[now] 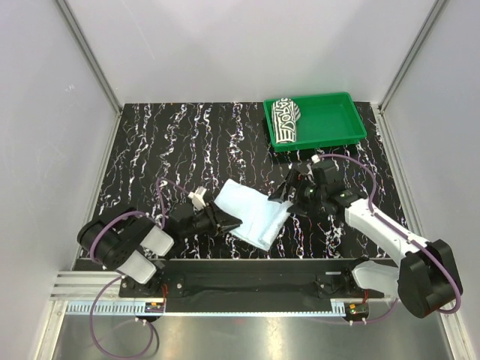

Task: Roll the towels
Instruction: Roll the towel

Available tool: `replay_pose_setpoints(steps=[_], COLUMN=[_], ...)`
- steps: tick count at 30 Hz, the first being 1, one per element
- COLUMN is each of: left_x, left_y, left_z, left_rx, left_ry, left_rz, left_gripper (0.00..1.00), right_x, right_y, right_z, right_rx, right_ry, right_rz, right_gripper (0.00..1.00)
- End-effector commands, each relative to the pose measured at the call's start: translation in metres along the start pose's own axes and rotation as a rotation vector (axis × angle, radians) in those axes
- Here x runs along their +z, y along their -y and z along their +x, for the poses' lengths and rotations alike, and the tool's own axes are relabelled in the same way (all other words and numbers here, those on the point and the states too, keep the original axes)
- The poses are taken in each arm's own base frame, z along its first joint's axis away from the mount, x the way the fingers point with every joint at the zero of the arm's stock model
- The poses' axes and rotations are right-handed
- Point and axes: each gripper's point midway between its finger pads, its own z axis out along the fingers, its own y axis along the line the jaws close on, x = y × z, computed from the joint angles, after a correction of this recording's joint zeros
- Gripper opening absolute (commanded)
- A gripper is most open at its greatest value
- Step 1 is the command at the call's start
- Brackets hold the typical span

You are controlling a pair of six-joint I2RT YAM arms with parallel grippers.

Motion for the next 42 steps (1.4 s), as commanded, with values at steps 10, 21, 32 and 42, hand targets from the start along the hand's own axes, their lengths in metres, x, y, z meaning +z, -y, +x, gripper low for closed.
replay_pose_setpoints(steps=[10, 21, 32, 42], left_x=[-0.038, 0.006, 0.061, 0.076], left_y=[0.075, 0.060, 0.084, 0.045], left_z=[-0.052, 0.032, 0.122, 0.144], left_rx=[0.568, 1.106, 1.475, 1.483], left_ry=[0.197, 0.023, -0.017, -0.111], left_rz=[-0.244, -0.587, -0.650, -0.671], left_gripper=[0.51, 0.57, 0.61, 0.61], right_x=[0.026, -0.032, -0.082, -0.083], right_y=[0.010, 0.047, 0.060, 0.066], right_z=[0.002, -0.054, -0.086, -0.080], right_rx=[-0.024, -0.008, 0.016, 0.034], right_ry=[0.083, 0.322, 0.430, 0.416], right_rz=[0.018, 0.423, 0.543, 0.536], right_gripper=[1.00, 1.00, 1.00, 1.00])
